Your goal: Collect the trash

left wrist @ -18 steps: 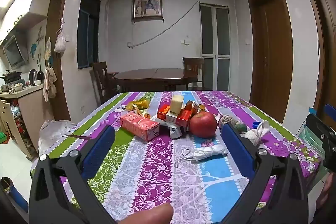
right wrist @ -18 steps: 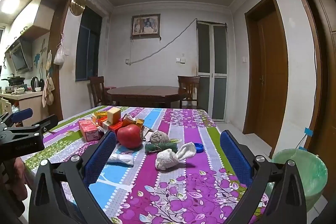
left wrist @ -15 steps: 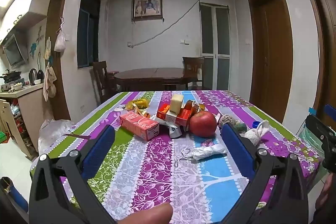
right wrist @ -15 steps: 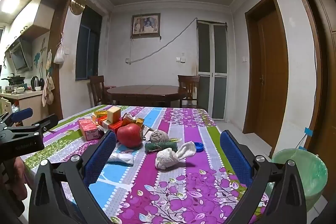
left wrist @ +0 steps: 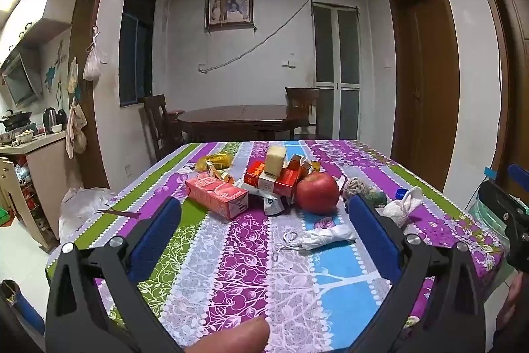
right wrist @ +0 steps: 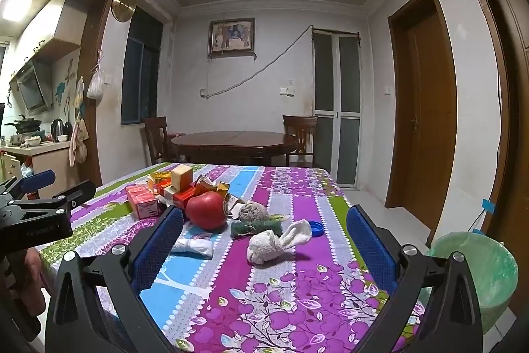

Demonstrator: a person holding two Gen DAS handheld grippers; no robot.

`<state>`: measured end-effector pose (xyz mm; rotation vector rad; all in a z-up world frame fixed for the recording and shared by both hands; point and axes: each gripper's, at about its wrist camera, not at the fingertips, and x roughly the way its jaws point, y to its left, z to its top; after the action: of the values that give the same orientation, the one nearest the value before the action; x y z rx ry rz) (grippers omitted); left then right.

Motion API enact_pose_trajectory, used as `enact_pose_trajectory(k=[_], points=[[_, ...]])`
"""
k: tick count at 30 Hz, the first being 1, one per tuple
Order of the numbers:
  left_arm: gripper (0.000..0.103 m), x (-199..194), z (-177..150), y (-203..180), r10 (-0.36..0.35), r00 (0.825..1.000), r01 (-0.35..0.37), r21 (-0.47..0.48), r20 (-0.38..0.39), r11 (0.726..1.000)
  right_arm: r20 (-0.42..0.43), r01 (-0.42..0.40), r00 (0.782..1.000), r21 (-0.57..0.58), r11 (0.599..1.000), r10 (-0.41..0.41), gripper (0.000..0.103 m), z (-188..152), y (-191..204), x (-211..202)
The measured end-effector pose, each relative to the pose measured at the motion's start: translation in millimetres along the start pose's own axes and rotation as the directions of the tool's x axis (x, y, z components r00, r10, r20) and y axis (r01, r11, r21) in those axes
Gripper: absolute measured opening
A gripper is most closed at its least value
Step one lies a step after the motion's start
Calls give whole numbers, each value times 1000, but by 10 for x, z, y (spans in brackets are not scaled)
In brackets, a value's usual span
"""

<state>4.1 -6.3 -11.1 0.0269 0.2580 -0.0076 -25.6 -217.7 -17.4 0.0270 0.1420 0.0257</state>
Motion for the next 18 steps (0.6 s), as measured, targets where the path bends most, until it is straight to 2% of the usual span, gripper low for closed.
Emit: enact_pose_trajectory(k=[18], points=[[98, 6, 33, 13, -10, 1000, 10, 2, -6, 1000, -1, -1, 1000, 1, 1000, 1, 99, -2, -12, -3]])
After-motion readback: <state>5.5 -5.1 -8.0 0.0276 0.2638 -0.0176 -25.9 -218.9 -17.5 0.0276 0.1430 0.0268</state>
